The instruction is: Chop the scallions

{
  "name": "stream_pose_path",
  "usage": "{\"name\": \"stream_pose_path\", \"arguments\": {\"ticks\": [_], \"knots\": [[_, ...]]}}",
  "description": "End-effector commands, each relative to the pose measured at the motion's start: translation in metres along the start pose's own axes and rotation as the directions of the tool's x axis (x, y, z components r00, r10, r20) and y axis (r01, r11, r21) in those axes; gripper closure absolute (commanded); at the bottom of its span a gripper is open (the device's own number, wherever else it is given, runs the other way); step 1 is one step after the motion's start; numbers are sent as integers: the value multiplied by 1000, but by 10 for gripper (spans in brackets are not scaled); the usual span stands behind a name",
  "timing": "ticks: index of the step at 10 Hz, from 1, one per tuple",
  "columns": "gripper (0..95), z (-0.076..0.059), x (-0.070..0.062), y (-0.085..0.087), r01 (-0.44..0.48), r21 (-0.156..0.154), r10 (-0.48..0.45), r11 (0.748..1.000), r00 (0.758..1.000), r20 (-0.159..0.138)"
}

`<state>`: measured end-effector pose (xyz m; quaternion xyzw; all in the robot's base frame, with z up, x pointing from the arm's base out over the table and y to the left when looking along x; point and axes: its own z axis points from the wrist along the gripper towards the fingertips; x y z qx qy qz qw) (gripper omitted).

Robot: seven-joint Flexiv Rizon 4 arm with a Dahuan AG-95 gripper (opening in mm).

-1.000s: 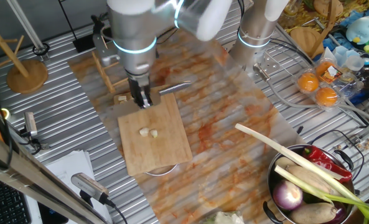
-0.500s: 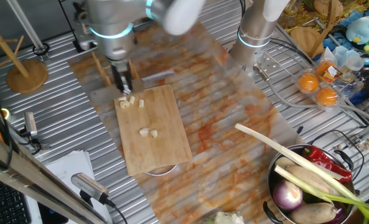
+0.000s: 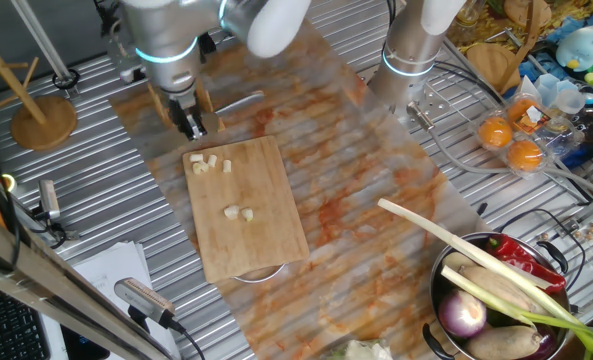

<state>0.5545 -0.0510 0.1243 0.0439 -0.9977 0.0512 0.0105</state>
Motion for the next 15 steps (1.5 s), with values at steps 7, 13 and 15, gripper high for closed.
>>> {"name": "stream_pose_path", "arguments": {"ticks": [7,13,15], "knots": [[950,64,19,-25,44,-12,-43,999,993,109],[950,66,-5,-16,92,-22,-90,996,993,74],[950,70,-9,-10,100,-20,-99,995,994,44]]}}
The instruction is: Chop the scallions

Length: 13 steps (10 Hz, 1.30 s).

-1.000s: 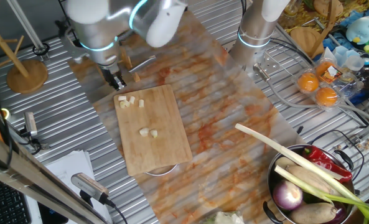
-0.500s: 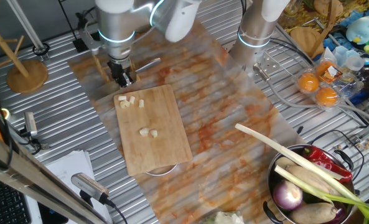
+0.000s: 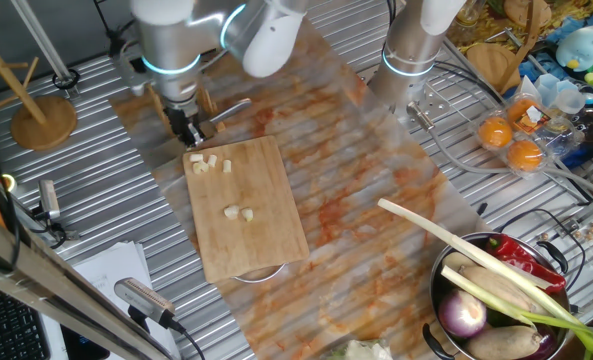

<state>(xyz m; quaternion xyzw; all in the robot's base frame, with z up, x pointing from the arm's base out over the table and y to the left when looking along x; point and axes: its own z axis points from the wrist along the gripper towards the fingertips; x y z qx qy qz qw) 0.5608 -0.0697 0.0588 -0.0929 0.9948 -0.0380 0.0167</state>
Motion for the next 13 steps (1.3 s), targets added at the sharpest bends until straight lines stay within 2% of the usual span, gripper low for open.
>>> {"name": "stream_pose_path", "arguments": {"ticks": [1,6,13], "knots": [[950,4,-3,3,5,2,-5,1000,1000,-20],[950,5,-7,11,9,-12,-9,1000,1000,-9],[950,-1,-19,48,-6,-26,5,1000,1000,-30]]}}
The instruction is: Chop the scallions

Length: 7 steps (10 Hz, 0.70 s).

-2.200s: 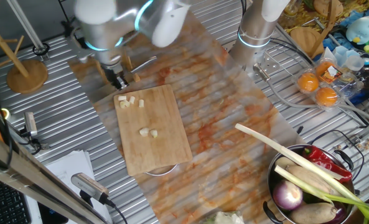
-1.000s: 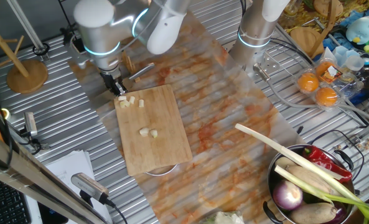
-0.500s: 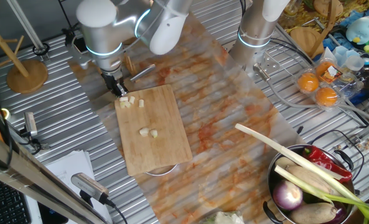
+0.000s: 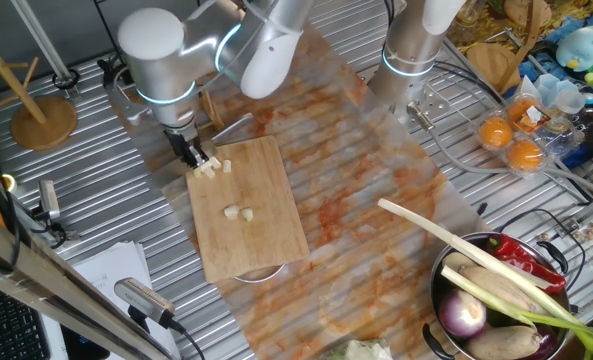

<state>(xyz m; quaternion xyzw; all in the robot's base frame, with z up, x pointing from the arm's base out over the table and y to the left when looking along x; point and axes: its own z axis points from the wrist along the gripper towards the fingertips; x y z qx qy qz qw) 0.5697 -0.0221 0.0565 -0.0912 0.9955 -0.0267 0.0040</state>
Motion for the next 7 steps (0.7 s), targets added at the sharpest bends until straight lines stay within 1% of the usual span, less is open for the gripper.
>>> {"name": "stream_pose_path", "arguments": {"ticks": [1,4,5,6,7], "knots": [[950,0,-2,6,-5,-2,5,1000,1000,-9],[950,-1,-4,14,-11,-6,11,1000,1000,-23],[950,-5,-3,15,-18,-15,17,1000,1000,-21],[950,-9,-2,16,-20,-16,20,1000,1000,-20],[950,-14,0,13,-12,-7,11,1000,1000,-15]]}}
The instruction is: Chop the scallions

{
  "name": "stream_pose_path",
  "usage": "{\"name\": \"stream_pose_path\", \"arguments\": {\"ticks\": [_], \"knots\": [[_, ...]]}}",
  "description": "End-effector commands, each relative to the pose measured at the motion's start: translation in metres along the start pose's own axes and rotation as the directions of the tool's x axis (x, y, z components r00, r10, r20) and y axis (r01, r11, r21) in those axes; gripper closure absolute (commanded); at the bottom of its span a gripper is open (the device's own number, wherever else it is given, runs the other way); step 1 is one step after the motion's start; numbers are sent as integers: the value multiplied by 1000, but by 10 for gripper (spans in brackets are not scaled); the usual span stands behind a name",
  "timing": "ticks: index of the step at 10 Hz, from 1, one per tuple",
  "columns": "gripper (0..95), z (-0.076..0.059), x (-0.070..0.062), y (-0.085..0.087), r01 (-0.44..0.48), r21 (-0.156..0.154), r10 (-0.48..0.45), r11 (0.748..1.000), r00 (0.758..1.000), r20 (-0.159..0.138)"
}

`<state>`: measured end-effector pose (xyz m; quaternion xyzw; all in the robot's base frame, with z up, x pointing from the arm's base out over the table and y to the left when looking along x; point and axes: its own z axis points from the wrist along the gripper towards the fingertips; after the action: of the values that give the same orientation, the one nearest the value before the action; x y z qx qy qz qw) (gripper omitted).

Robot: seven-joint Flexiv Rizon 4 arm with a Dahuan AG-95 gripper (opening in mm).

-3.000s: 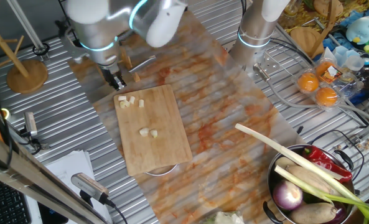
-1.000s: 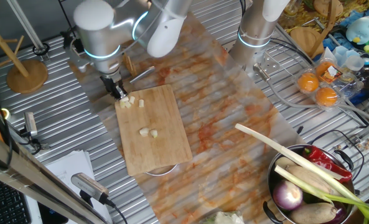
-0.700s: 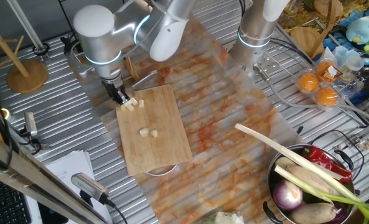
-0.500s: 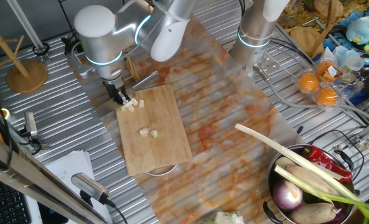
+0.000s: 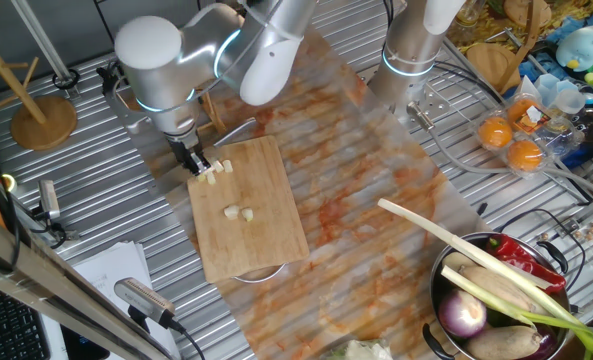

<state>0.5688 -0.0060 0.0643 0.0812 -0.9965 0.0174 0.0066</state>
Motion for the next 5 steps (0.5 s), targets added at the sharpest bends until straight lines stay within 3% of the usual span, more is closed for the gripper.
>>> {"name": "stream_pose_path", "arguments": {"ticks": [1,2,3,5], "knots": [[950,-7,3,-6,16,14,-16,1000,1000,8],[950,-14,13,-22,45,16,-46,999,999,19],[950,-13,19,-27,39,17,-39,999,999,34],[950,-3,36,-30,41,19,-42,999,996,75]]}}
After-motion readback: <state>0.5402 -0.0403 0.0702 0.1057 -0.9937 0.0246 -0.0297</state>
